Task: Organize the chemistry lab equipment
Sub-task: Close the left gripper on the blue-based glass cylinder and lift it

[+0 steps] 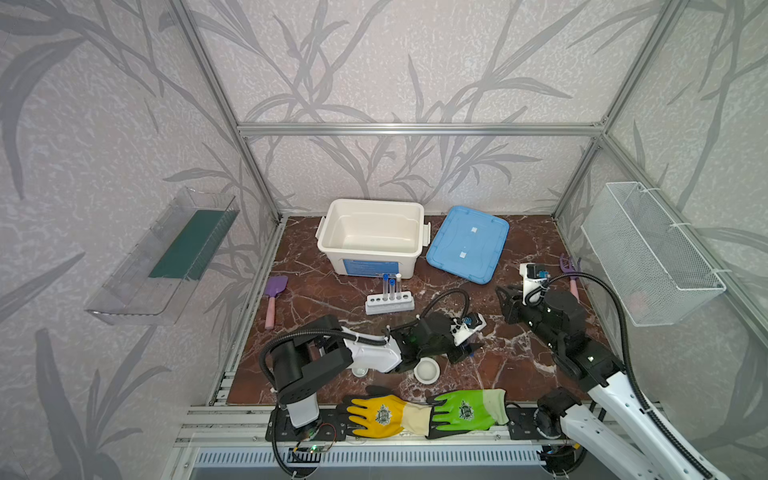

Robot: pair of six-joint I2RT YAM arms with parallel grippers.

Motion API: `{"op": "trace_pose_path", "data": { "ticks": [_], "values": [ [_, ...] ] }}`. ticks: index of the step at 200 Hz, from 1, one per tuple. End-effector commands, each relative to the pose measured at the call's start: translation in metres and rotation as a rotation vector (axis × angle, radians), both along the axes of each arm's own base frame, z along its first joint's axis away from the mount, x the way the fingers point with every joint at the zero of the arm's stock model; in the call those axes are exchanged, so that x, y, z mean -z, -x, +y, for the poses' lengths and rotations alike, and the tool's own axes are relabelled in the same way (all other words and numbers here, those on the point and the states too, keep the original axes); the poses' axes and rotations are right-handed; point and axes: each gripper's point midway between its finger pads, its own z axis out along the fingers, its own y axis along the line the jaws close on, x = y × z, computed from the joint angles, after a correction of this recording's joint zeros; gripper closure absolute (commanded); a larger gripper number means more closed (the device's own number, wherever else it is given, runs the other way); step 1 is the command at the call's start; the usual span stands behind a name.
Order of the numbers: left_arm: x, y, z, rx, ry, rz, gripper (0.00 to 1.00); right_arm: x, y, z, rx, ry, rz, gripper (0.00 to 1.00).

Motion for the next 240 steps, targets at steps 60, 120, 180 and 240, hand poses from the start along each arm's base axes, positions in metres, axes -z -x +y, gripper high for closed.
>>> {"op": "trace_pose_path", "data": {
  "ticks": [60, 120, 180, 240],
  "values": [
    [-0.002, 0.0, -0.005, 0.008, 0.034, -0.006, 0.57, -0.002, -0.004, -0.003, 0.015, -0.006, -0.02, 0.65],
    [0.005, -0.002, -0.003, -0.008, 0.023, -0.002, 0.62, 0.004, -0.005, -0.004, 0.023, -0.003, -0.011, 0.67],
    [0.012, -0.005, -0.002, -0.012, 0.015, 0.009, 0.69, 0.004, -0.007, -0.004, 0.023, 0.001, -0.008, 0.67],
    [0.013, -0.005, 0.002, -0.02, 0.012, 0.001, 0.74, 0.007, -0.007, -0.006, 0.036, -0.011, -0.008, 0.68]
  ]
}}
